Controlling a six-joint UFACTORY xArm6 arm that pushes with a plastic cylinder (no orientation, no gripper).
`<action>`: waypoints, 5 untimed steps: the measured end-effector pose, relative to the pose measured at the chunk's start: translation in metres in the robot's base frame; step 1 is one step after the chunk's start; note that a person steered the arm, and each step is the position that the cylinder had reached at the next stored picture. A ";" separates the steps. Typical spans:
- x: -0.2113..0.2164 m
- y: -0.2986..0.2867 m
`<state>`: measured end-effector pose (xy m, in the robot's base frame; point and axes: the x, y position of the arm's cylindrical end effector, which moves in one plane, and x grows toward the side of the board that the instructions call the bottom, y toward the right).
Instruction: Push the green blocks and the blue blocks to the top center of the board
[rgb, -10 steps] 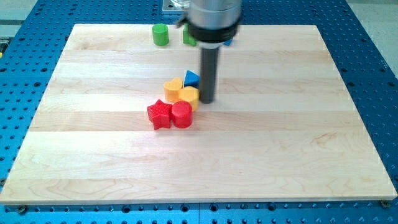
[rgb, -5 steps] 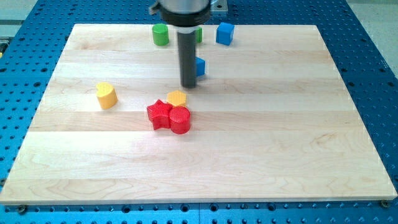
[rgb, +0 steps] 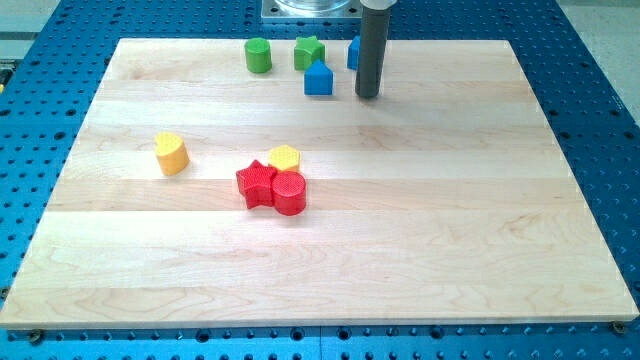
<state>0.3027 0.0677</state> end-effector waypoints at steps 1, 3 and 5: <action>0.000 -0.006; -0.010 -0.030; 0.037 -0.067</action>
